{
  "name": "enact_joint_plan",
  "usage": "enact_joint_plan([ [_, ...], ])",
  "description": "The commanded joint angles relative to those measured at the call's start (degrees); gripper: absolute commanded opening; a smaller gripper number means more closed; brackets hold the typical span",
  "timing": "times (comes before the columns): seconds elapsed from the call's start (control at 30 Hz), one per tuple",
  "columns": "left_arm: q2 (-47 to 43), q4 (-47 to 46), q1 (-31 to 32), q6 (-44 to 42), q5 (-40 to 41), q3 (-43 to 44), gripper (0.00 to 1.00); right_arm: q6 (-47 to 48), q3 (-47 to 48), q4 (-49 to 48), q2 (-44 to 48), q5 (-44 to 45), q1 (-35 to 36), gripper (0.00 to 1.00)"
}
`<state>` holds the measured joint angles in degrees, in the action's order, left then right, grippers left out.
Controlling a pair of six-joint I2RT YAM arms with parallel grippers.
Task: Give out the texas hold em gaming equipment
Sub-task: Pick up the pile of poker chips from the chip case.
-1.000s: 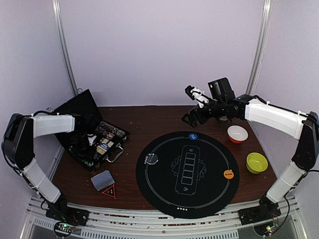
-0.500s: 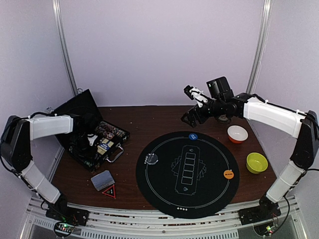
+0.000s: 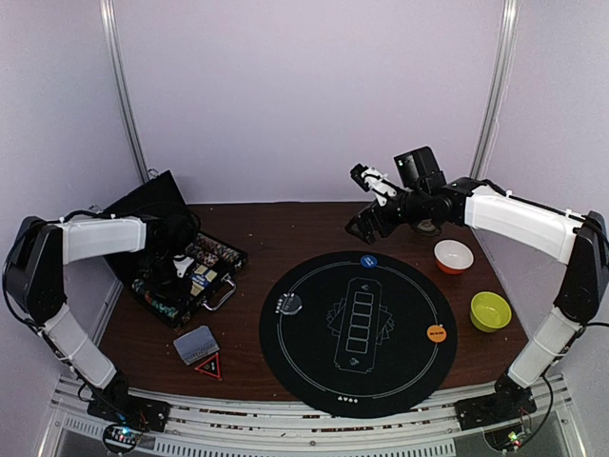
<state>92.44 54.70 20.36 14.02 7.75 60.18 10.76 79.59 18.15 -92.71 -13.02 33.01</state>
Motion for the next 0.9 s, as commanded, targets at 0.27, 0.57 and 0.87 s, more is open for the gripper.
enact_joint_plan([
  [0.27,-1.5,-3.0,-0.2,-0.2,0.4,1.3,0.5,0.7,2.4,1.8,-1.4,-2.5,-0.3,1.0],
  [0.57,0.2,3.5,-0.4,0.8,-1.8,2.5,0.55,0.8,2.7,2.1,-1.4,-2.9,-0.3,1.0],
  [0.87,0.9,7.3,-2.7,2.9,0.7,3.0,0.64,0.9,2.3,2.0,-1.1,-3.2,-0.3,1.0],
])
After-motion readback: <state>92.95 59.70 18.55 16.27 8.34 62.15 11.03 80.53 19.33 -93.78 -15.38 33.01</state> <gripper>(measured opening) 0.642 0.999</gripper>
